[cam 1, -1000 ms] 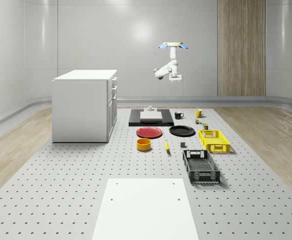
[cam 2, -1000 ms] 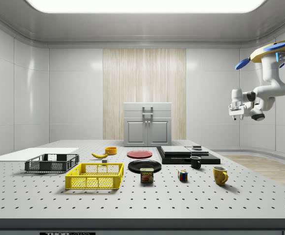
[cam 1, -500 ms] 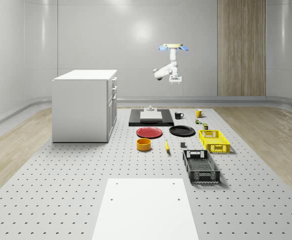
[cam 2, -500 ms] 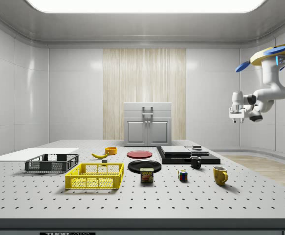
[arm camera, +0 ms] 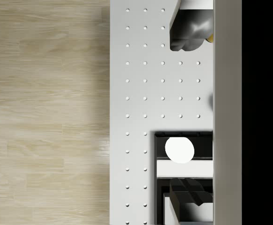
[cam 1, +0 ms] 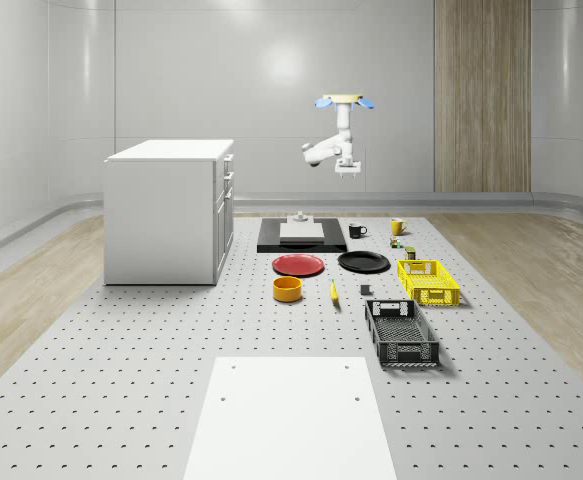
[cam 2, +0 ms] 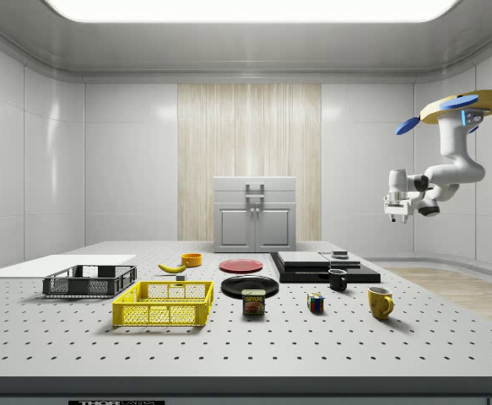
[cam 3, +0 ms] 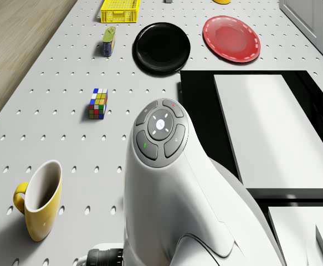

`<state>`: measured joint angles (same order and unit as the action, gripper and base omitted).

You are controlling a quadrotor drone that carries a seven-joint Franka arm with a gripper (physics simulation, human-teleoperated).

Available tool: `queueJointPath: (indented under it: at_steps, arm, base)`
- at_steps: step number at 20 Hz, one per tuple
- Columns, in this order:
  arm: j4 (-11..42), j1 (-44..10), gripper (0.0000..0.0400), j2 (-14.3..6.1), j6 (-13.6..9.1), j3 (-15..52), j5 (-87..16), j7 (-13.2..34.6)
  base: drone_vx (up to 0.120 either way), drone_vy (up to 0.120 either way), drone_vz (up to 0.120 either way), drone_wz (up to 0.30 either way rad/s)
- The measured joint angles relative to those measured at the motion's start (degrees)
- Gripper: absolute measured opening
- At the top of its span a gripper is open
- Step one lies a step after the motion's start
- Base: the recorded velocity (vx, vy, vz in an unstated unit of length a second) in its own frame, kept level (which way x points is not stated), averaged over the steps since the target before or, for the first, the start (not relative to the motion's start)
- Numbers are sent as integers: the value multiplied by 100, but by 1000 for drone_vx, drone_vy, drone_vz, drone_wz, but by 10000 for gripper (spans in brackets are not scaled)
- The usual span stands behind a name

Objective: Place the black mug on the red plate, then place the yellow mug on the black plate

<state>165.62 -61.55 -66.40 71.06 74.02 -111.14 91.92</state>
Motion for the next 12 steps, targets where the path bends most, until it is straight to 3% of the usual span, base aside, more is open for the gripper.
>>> queueJointPath:
  at_steps: [12]
  arm:
    - [-23,-110,400,-329,300,100,170,103]
  base:
    - [120,0,-120,0]
